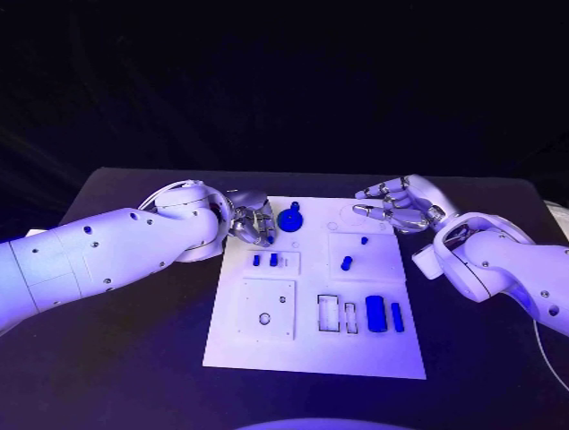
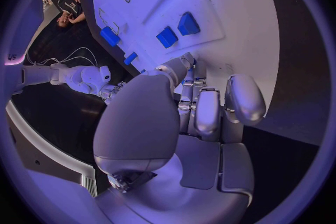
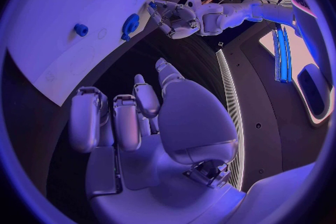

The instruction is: Assemble the parts on the task board

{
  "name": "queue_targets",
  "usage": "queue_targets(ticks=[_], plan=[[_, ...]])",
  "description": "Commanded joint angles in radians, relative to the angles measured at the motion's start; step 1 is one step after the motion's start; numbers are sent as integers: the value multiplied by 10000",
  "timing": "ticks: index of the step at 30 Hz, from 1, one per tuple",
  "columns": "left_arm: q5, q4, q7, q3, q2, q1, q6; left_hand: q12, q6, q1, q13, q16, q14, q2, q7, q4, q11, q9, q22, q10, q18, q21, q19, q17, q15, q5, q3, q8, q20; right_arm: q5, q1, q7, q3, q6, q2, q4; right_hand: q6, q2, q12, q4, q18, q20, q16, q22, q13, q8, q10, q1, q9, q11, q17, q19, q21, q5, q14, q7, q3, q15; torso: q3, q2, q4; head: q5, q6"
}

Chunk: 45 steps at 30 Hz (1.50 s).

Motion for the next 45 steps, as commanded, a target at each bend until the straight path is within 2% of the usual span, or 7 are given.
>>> queue_targets(ticks=[1,9,19,33,37,40,45], plan=[[-64,29,-124,-15,-3,-21,303,-55,82,-93,9,-25,303,-14,16,37,-20,8,-7,73,-178,19,76,-10,-48,-17,17,36,-14,-35,-6,32,0,141,12,6,53,98,-4,23,74,-2,-43,-4,-14,30,-67,-34,15,-10,923,-71,-51,-16,647,-19,-30,-6,-2,5,-4,26,6],[-65,-10,-197,-15,8,-22,233,-157,-56,-147,-9,-38,288,-39,68,9,27,-66,13,-27,-181,21,55,-71,-23,-9,34,-79,-4,-127,-6,-34,0,102,14,-2,53,98,10,24,75,-2,-40,-5,-5,30,-61,-34,15,-10,928,-72,-52,-16,648,-19,-32,-6,8,2,7,34,-5],[-24,-60,-300,-17,17,-25,218,-665,-1042,-343,-206,-42,249,-254,398,17,340,-543,25,-548,-188,-30,-17,-237,223,1,206,-829,177,-152,-6,-51,0,98,5,-9,53,99,-15,27,77,-3,-54,-17,-22,30,-73,-36,15,-10,909,-76,-59,-17,644,-19,-35,-6,6,-1,-3,32,-4],[-14,-98,-336,-19,-23,-27,182,-747,-1059,-348,-245,-34,241,-292,449,2,388,-615,19,-607,-181,-51,-34,-271,262,0,255,-902,219,-143,-6,-143,0,180,-6,-48,51,98,-124,30,95,-3,-108,-108,-96,29,-126,-38,15,-10,838,-112,-106,-18,628,-19,-42,-7,0,1,1,18,0],[-9,-127,-318,-18,-105,-27,116,-803,-1085,-320,-271,-28,235,-314,476,-30,418,-663,11,-655,-174,-69,-47,-290,285,2,301,-957,244,-409,-6,-476,0,520,-14,-147,-18,139,-4457,-19,384,-12,-893,-1690,-3014,11,-2420,221,5,-15,-45,-783,-1039,10,351,-2,25,-17,1,-8,-11,-14,9],[366,-152,-83,-16,-260,-25,-169,-903,-1000,-238,-328,-9,226,-283,498,-91,451,-719,-52,-737,-150,-156,-88,-312,320,14,450,-977,284,-1280,-6,-892,1,942,-47,-273,67,120,-6693,-221,514,-23,-1459,-2468,-4813,39,-3381,842,17,64,-603,-1047,-1576,-35,223,62,481,38,-2,-9,-3,-10,17],[2253,-197,858,-17,-530,-21,-1262,-982,-618,79,-402,-175,65,-139,536,-336,507,-742,-663,-749,10,-882,-390,-610,333,35,990,-838,324,-2868,-7,-1427,2,1590,-110,-301,361,-147,-8638,-551,517,99,-1774,-2618,-6859,67,-3641,1444,34,244,-899,-967,-1718,-179,238,131,1282,141,16,-12,-12,-100,74]])
